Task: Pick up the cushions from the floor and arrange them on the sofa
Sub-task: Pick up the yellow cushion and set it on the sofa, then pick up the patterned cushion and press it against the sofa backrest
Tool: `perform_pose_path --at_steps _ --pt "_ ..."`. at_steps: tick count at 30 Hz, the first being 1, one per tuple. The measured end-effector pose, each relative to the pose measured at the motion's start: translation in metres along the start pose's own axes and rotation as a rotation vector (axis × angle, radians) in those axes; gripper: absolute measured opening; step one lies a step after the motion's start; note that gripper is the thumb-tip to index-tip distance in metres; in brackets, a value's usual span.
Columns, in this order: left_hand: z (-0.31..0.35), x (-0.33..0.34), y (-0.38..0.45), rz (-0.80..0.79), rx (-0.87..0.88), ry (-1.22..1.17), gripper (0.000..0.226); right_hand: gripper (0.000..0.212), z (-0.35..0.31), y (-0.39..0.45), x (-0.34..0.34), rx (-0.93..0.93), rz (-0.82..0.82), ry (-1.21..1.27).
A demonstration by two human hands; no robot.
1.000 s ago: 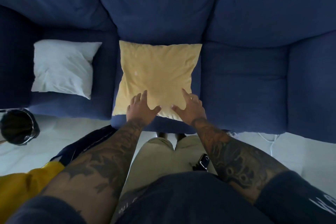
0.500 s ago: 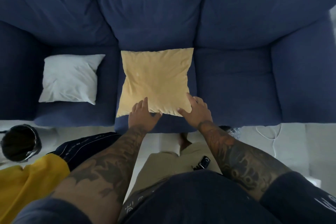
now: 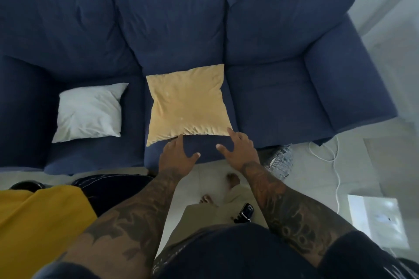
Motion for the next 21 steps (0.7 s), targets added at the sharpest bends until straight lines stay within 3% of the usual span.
perform_pose_path --at_steps 11,17,21 --pt "0.082 0.024 -0.046 -0.013 0.105 0.0 0.099 0.084 0.076 -0.069 -0.06 0.071 0.137 0.083" --pt "0.161 0.068 -0.079 -0.048 0.177 -0.02 0.096 0.082 0.173 -0.131 -0.105 0.181 0.238 0.135" --pt "0.227 0.109 -0.111 -0.068 0.278 -0.045 0.081 0.076 0.256 -0.184 -0.132 0.293 0.272 0.119"
Point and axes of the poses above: each hand's wrist, its own y-axis towards the middle knuckle, its own x-axis out of the palm, z = x × y, the point moved 7 cm from there along y, towards the middle knuckle, and after that the axes turned 1 degree about -z, right-handed, at the moved point
